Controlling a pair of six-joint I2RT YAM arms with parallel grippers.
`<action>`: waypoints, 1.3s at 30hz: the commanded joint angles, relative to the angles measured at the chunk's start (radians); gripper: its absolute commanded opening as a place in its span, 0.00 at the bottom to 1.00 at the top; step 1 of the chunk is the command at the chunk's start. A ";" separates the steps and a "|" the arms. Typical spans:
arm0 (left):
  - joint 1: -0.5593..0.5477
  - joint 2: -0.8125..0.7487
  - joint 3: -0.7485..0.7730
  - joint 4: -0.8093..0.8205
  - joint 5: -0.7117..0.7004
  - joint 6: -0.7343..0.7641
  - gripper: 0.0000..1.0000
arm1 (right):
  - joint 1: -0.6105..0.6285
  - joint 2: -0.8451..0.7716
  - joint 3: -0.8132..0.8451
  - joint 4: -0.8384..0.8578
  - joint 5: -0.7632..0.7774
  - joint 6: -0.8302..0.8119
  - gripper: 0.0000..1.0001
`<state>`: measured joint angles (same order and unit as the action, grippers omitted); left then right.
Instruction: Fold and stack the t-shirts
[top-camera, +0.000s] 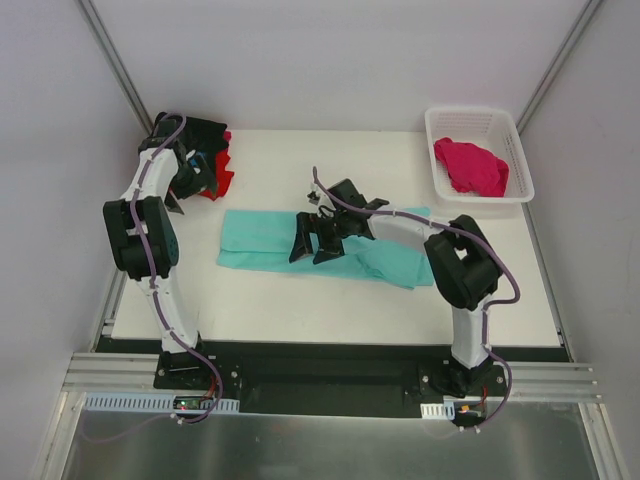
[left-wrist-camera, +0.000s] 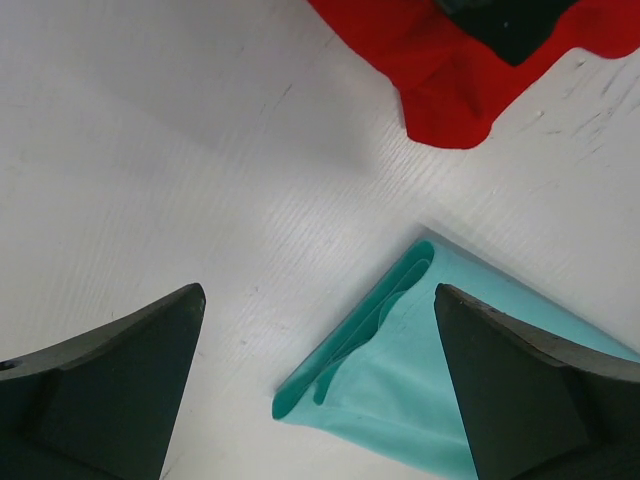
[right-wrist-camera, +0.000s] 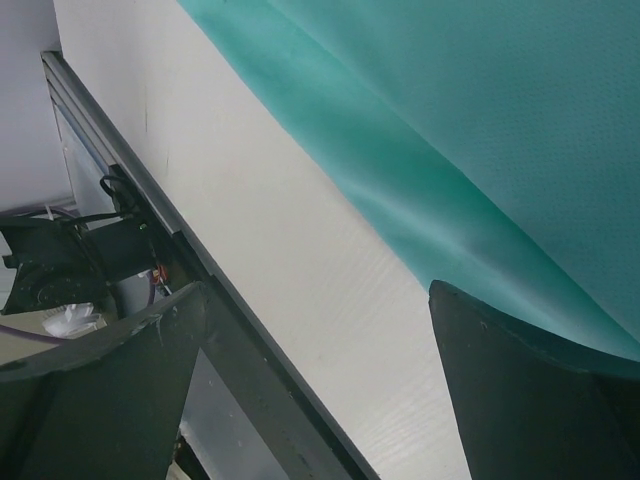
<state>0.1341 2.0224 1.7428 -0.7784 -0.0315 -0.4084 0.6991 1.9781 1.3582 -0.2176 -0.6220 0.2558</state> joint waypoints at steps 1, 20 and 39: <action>-0.013 0.012 0.004 -0.065 -0.004 0.016 0.99 | 0.011 -0.008 -0.020 0.076 -0.051 0.013 0.96; -0.013 -0.028 0.014 -0.079 0.013 0.046 0.99 | 0.094 0.045 -0.007 0.112 -0.091 0.013 0.96; -0.008 -0.034 0.031 -0.107 0.012 0.063 0.99 | 0.091 0.202 0.219 0.078 -0.077 0.014 0.96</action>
<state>0.1242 2.0438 1.7432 -0.8516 -0.0235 -0.3698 0.7940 2.1414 1.5661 -0.1543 -0.6857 0.2665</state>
